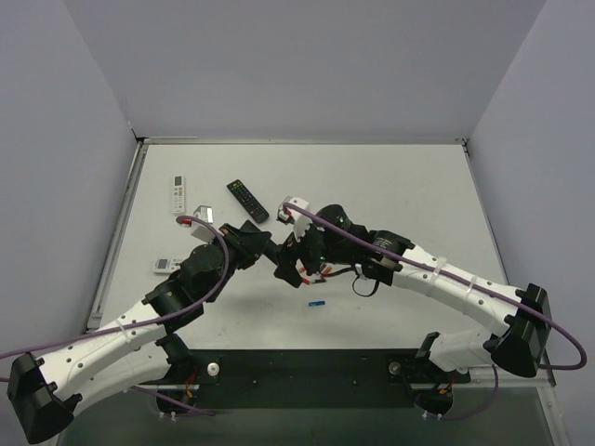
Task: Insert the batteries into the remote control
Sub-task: Remove the battery cover from the remote control.
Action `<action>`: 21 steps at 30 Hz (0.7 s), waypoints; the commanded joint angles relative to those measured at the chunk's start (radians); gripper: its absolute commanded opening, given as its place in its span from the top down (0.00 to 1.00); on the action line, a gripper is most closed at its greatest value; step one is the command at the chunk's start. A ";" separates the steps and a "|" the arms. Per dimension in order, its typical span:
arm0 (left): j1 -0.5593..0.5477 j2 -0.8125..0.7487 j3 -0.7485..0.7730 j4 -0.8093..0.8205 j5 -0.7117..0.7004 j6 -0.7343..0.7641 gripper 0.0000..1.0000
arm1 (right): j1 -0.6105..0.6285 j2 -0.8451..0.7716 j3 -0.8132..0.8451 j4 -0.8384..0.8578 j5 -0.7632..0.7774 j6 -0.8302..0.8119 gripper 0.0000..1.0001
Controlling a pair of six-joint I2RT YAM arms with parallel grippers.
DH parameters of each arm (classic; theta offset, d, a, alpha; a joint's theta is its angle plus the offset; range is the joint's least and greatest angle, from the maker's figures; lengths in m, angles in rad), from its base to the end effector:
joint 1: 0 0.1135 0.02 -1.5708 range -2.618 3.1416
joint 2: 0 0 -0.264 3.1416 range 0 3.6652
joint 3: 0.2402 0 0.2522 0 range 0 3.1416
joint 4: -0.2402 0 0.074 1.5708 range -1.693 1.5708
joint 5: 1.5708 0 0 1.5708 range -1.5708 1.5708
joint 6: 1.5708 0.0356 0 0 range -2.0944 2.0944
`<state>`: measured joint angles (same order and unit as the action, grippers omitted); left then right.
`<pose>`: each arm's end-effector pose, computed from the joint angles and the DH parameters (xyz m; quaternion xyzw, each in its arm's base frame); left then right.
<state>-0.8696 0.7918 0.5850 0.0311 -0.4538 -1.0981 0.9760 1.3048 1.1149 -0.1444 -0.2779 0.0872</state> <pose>0.1351 -0.1358 0.2913 -0.2287 0.7254 -0.4256 0.4902 0.1627 0.2579 0.3454 -0.4194 0.6941 0.3883 0.4376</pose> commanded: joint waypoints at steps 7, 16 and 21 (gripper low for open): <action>0.006 0.015 0.052 0.018 0.038 -0.011 1.00 | 0.009 0.034 0.054 -0.014 0.009 -0.038 0.39; 0.027 0.012 0.061 0.009 0.050 -0.009 1.00 | 0.007 0.044 0.030 -0.026 0.011 -0.044 0.68; 0.078 -0.008 0.062 0.009 0.047 -0.006 1.00 | 0.015 0.034 -0.004 -0.044 0.002 -0.043 0.76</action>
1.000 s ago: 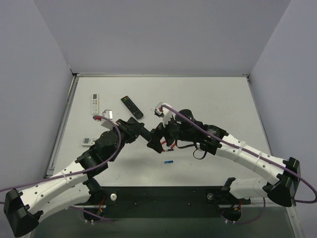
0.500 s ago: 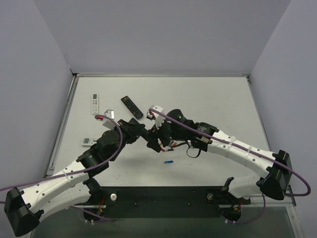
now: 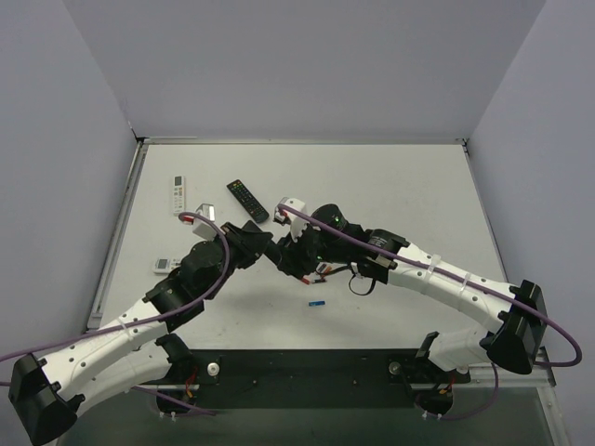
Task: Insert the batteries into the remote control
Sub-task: Remove the battery cover from the remote control.
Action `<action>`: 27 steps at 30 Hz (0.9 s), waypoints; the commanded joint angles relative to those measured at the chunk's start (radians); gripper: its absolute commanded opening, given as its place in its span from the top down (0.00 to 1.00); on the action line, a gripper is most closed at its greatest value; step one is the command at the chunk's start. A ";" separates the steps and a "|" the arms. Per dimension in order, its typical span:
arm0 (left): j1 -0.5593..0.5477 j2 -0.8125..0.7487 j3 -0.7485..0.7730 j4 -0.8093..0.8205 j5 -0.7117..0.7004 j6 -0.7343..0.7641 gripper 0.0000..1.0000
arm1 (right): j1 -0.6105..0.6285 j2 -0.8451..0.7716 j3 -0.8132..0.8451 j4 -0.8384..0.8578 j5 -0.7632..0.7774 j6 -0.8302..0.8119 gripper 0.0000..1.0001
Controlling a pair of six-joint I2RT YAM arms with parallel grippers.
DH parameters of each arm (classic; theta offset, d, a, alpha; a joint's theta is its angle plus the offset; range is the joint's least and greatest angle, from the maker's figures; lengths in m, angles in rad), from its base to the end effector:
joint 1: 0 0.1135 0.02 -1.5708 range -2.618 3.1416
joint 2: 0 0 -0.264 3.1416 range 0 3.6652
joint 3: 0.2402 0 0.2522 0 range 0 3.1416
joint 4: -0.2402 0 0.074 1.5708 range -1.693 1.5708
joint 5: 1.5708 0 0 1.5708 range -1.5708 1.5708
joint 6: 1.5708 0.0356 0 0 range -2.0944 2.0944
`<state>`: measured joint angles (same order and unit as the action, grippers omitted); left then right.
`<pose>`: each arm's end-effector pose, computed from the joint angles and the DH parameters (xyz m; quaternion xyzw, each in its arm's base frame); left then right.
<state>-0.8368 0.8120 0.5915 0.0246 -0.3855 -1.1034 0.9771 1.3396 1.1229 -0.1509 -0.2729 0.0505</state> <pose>0.1409 -0.1362 0.2892 -0.2213 0.7357 -0.4301 0.4742 0.1670 0.2645 0.3375 -0.4339 0.6963 0.3732 0.4332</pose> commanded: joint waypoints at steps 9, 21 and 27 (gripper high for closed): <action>0.114 -0.024 0.057 0.066 -0.075 0.027 1.00 | 0.041 0.009 -0.075 -0.088 0.009 -0.011 0.78; 0.151 -0.008 -0.047 0.192 -0.024 0.163 1.00 | -0.026 -0.046 -0.110 -0.105 0.220 0.090 0.83; 0.168 -0.177 -0.183 0.153 0.034 0.177 1.00 | -0.234 -0.039 -0.184 -0.160 0.300 0.271 0.80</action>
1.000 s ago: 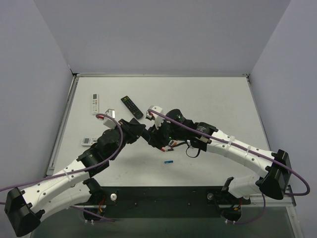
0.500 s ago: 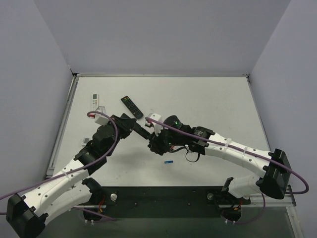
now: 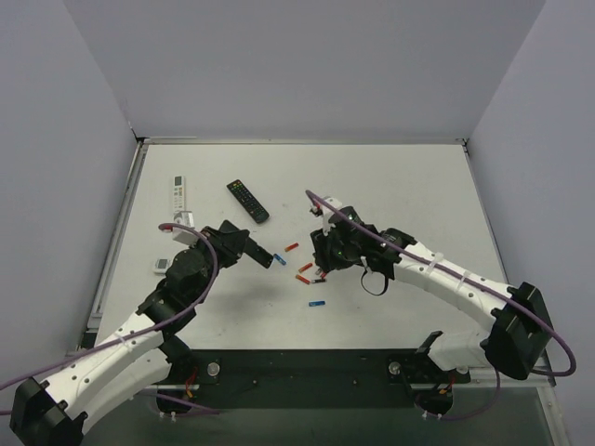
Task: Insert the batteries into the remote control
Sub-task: Remove the battery cover from the remote control, then place the battery cover at the center of the board.
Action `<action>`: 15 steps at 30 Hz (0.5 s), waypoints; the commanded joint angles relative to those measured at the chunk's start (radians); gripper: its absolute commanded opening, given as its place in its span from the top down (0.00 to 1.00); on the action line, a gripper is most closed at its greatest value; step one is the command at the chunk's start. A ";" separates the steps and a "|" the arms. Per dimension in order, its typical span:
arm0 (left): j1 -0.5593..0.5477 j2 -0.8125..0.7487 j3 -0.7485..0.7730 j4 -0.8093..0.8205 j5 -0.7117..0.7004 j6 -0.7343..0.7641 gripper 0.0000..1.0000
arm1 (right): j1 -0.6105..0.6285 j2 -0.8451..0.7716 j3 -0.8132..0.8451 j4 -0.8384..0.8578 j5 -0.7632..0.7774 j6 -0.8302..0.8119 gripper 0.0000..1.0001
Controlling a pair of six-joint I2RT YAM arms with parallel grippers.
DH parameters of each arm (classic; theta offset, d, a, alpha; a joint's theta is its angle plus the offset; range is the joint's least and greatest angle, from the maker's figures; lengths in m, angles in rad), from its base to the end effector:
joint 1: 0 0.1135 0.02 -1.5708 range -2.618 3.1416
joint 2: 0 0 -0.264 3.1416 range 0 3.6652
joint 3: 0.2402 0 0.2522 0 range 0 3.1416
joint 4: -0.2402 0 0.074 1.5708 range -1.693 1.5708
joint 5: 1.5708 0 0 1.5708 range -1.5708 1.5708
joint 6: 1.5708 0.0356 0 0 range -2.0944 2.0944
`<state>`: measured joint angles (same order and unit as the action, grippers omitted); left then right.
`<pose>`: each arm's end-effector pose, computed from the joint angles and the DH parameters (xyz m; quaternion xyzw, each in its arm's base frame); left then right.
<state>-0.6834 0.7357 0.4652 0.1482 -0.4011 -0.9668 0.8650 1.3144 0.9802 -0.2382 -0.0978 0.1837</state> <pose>0.1502 -0.1044 0.2700 -0.2343 0.7080 -0.3757 0.5501 0.1894 0.2276 0.2859 -0.3150 0.8187 0.2765 0.3924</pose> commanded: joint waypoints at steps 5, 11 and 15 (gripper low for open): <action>0.018 -0.217 -0.189 0.042 0.139 0.008 1.00 | -0.276 0.066 -0.058 -0.115 0.167 0.191 0.77; 0.019 -0.289 -0.315 0.067 0.199 -0.067 1.00 | -0.369 0.216 -0.057 -0.135 0.173 0.201 0.75; 0.018 -0.343 -0.332 0.038 0.246 -0.069 1.00 | -0.379 0.299 -0.037 -0.144 0.168 0.207 0.73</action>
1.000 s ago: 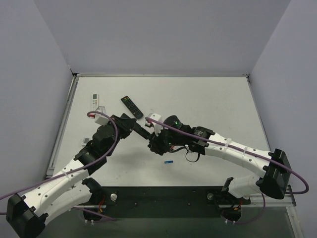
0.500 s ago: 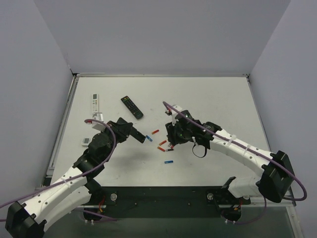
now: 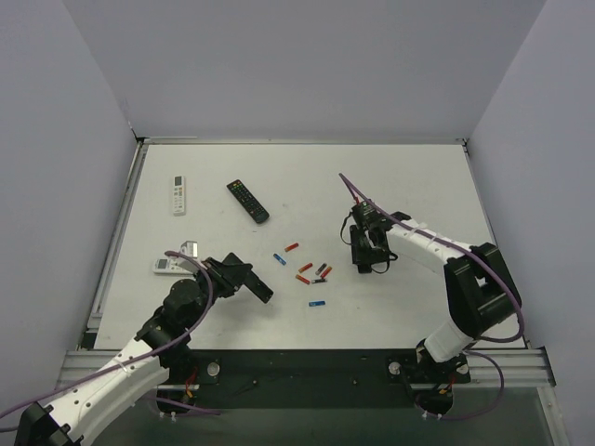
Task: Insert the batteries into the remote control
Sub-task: Place the battery cover at the center of the board, then pick up the battery from the center of the board.
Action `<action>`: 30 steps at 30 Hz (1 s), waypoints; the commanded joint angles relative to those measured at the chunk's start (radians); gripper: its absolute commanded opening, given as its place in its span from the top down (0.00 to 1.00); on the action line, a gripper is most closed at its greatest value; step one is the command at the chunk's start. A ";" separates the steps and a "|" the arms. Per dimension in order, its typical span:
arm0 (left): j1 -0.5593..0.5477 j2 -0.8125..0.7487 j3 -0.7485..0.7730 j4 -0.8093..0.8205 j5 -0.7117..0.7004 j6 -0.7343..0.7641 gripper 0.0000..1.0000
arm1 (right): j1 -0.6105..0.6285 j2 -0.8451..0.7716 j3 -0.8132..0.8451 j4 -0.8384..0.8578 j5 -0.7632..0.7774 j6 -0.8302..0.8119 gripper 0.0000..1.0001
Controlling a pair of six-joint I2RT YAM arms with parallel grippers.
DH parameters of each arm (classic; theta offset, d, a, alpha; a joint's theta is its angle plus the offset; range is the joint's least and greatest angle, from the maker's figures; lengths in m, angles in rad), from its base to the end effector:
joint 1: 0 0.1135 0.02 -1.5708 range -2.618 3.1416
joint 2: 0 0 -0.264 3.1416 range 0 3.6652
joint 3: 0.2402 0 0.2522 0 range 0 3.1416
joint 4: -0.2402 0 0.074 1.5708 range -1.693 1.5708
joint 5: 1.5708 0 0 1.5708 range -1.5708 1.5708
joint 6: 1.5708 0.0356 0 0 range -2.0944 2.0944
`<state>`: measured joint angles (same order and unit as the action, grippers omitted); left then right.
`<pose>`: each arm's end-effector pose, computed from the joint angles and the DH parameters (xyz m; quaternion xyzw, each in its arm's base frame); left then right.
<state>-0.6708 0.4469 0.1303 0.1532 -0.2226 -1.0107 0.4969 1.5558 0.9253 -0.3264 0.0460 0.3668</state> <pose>0.1151 -0.0813 0.1907 -0.1990 0.7347 -0.4227 0.4920 0.2754 0.1475 0.1920 -0.0550 0.9514 0.1065 0.2835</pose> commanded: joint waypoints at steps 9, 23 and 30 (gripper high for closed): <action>0.007 -0.160 -0.031 -0.041 0.069 -0.017 1.00 | -0.011 0.099 0.027 -0.068 0.011 0.023 0.40; 0.007 -0.105 -0.101 0.078 0.085 -0.051 1.00 | 0.187 -0.043 0.184 -0.109 -0.024 -0.241 0.21; 0.005 -0.145 -0.112 0.031 0.072 -0.066 1.00 | 0.195 0.073 0.328 -0.119 -0.129 -0.258 0.23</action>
<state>-0.6701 0.3340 0.0395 0.1474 -0.1509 -1.0630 0.6971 1.5696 1.1976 -0.4019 -0.0284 0.1436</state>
